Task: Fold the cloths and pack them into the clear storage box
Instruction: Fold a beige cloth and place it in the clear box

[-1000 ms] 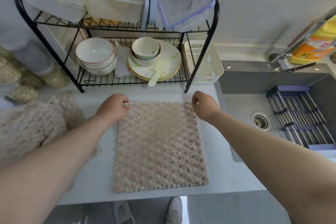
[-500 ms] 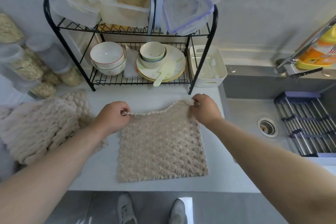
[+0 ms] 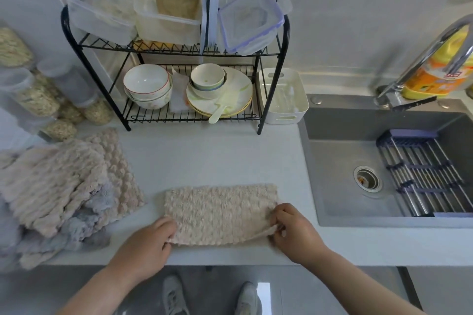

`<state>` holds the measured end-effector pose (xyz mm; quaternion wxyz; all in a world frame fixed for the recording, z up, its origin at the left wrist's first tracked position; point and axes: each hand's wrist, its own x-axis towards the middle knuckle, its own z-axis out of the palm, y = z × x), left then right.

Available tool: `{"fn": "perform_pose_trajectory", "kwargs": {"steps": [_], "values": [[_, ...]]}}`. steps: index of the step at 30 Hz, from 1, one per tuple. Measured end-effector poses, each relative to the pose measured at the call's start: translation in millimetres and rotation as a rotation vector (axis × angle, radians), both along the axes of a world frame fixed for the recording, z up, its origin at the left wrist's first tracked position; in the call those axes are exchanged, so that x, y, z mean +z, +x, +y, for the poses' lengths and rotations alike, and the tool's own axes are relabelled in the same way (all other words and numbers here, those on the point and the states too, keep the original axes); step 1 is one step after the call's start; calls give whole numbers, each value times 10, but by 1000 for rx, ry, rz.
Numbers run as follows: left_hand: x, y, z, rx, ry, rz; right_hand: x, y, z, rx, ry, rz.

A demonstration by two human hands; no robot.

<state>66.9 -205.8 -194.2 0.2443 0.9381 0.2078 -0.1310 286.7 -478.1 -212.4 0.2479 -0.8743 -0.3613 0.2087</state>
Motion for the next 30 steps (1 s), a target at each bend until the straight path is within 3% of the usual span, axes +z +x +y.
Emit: {"fn": "perform_pose_trajectory", "kwargs": {"steps": [5, 8, 11, 13, 15, 17, 20, 22, 26, 30], "values": [[-62, -39, -16, -43, 56, 6, -2, 13, -66, 174, -85, -61], [-68, -92, -66, -74, 194, -54, 56, -68, -118, 225, -154, -35], [45, 41, -205, -30, 282, -197, 160, -166, 4, -150, -11, 66], [112, 296, -299, -80, 248, -213, 223, -121, 185, -500, -18, 260], [95, 577, -350, -123, 148, -94, 280, -18, 352, -757, -16, 550], [71, 816, -348, -99, 80, 80, 380, 108, 473, -885, 22, 734], [-6, 958, -300, -117, 134, 197, 471, 211, 530, -846, -142, 784], [-59, 961, -294, -132, 156, 210, 465, 229, 528, -805, -145, 866], [-71, 1159, -331, -126, 139, 174, 470, 352, 450, -817, 43, 860], [-38, 1365, -306, -90, 108, -78, 639, 666, 381, -777, 209, 685]]}}
